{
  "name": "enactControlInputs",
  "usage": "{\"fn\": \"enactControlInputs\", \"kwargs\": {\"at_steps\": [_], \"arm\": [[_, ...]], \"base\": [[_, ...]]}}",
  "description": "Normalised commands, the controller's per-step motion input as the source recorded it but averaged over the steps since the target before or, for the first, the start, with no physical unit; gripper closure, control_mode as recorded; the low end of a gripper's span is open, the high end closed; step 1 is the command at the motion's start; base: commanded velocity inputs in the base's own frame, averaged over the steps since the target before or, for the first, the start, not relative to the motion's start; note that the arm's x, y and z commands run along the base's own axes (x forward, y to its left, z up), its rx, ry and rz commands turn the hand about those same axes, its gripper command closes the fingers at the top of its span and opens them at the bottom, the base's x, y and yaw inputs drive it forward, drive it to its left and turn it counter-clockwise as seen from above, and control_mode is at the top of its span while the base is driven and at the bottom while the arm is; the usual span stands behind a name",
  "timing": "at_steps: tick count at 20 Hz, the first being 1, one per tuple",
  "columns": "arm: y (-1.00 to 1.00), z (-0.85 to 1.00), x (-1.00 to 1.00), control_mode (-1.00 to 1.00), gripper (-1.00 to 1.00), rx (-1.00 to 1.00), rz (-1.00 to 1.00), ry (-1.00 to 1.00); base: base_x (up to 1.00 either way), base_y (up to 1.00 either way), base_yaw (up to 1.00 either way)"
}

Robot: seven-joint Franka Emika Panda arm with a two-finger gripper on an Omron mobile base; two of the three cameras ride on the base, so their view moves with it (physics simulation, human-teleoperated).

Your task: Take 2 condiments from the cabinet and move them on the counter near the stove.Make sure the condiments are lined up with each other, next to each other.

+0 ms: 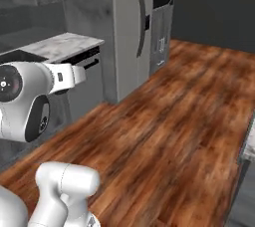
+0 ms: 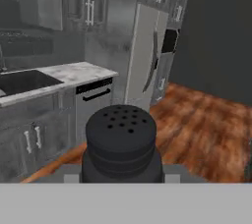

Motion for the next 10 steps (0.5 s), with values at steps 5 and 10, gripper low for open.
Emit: {"fn": "enactControlInputs", "kwargs": {"at_steps": [5,10], "arm": [[0.0,0.0,0.0,1.0,1.0,0.0,0.0,0.0],[0.0,0.0,0.0,1.0,1.0,0.0,0.0,0.0]], "base": [[-0.11,-0.44,-0.74],[-0.07,-0.39,-0.7]]}}
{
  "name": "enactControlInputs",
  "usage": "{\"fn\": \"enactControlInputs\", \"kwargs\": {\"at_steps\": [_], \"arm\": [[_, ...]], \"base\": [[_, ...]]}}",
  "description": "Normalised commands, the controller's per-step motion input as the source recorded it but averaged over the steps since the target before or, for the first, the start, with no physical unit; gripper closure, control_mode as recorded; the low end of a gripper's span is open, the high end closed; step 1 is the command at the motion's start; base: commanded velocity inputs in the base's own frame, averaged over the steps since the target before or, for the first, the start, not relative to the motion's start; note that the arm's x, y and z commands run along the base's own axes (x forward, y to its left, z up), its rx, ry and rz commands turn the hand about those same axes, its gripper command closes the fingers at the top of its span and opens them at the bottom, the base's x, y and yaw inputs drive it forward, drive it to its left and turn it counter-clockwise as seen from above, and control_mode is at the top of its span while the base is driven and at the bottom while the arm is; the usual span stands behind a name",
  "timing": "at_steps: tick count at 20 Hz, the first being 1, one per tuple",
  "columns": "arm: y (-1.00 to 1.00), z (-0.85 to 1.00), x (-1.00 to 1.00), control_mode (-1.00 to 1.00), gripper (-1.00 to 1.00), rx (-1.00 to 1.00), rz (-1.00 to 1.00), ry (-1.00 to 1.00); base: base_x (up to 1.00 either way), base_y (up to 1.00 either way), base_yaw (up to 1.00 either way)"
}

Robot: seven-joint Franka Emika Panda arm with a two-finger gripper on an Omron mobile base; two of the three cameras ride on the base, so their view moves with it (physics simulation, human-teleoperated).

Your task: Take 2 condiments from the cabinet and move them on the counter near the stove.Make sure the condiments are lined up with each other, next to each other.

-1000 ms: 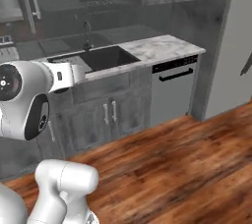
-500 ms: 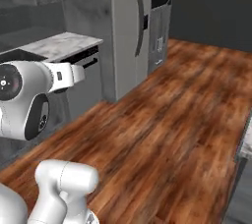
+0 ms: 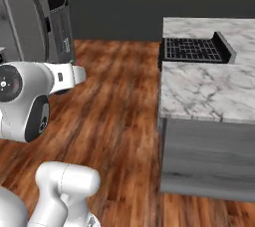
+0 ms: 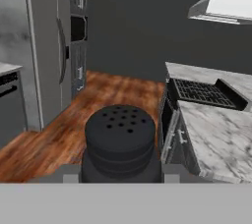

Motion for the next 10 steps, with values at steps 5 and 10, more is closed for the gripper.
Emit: {"fn": "enactControlInputs", "kwargs": {"at_steps": [5,10], "arm": [[0.0,0.0,0.0,1.0,1.0,0.0,0.0,0.0],[0.0,0.0,0.0,1.0,1.0,0.0,0.0,0.0]], "base": [[0.04,-0.06,-0.53],[0.32,0.0,-0.29]]}}
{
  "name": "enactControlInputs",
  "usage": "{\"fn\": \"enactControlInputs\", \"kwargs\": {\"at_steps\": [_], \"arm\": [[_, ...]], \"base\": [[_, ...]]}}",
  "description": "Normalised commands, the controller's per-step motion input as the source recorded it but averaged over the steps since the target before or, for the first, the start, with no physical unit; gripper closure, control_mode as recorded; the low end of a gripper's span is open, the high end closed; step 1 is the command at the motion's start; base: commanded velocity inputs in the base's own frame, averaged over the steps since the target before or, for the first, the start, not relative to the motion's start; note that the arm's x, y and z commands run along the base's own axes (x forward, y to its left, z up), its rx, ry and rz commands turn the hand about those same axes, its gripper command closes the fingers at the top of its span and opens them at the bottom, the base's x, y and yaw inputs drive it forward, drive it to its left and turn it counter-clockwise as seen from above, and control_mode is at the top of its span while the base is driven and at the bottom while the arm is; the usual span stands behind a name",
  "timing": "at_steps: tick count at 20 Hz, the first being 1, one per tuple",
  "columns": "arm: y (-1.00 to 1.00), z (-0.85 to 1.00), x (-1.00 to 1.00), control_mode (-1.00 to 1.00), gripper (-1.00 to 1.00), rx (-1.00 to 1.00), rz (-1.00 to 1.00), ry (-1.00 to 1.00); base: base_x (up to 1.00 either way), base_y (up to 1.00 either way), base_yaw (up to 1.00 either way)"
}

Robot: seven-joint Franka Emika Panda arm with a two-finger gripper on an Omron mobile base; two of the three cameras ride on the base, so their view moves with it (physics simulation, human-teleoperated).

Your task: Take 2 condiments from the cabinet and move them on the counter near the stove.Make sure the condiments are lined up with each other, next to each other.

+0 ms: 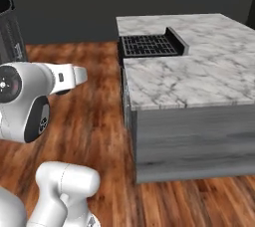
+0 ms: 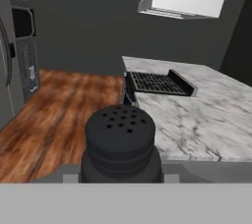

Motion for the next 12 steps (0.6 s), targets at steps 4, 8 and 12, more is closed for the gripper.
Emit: {"fn": "enactControlInputs", "kwargs": {"at_steps": [4,8,12], "arm": [[0.0,0.0,0.0,1.0,1.0,0.0,0.0,0.0],[0.0,0.0,0.0,1.0,1.0,0.0,0.0,0.0],[0.0,0.0,0.0,1.0,1.0,0.0,0.0,0.0]], "base": [[0.64,0.12,-0.14],[0.65,0.15,-0.18],[0.65,0.17,-0.25]]}}
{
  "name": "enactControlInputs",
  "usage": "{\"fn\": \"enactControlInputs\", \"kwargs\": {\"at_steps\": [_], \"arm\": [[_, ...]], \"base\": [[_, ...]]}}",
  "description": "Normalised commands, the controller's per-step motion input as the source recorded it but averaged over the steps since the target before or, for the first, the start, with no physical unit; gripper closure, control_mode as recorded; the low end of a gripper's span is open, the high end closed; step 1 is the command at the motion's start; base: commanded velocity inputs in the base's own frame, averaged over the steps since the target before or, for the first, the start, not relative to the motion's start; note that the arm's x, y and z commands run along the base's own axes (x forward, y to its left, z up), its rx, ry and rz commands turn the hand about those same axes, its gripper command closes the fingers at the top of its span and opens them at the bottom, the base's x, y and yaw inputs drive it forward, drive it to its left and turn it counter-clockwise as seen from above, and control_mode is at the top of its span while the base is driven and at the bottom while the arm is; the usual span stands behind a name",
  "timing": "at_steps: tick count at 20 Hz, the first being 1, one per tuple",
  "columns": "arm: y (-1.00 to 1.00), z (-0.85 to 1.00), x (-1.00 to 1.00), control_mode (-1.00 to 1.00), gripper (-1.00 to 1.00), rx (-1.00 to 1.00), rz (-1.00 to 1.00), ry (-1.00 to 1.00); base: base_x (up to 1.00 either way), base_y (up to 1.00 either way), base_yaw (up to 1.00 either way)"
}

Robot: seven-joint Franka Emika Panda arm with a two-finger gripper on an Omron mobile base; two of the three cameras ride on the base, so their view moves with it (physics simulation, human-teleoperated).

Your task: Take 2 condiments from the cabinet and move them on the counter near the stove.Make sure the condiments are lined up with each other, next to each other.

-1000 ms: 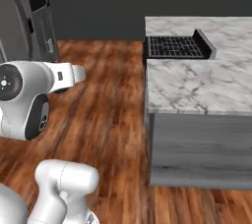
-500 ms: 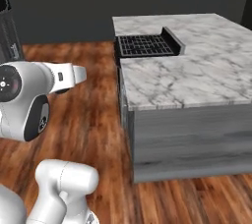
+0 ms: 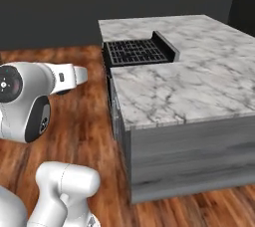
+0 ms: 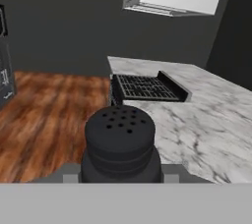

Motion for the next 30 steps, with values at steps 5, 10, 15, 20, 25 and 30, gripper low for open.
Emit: {"fn": "enactControlInputs", "kwargs": {"at_steps": [5,10,15,20,25,30], "arm": [[0.0,0.0,0.0,1.0,1.0,0.0,0.0,0.0],[0.0,0.0,0.0,1.0,1.0,0.0,0.0,0.0],[0.0,0.0,0.0,1.0,1.0,0.0,0.0,0.0],[0.0,0.0,0.0,1.0,1.0,0.0,0.0,0.0],[0.0,0.0,0.0,1.0,1.0,0.0,0.0,0.0],[0.0,0.0,0.0,1.0,1.0,0.0,0.0,0.0]], "base": [[0.41,0.22,-0.33],[0.23,0.62,-0.48],[0.12,0.91,-0.54],[0.03,0.94,-0.51],[0.0,0.93,-0.48],[0.0,1.0,-0.37]]}}
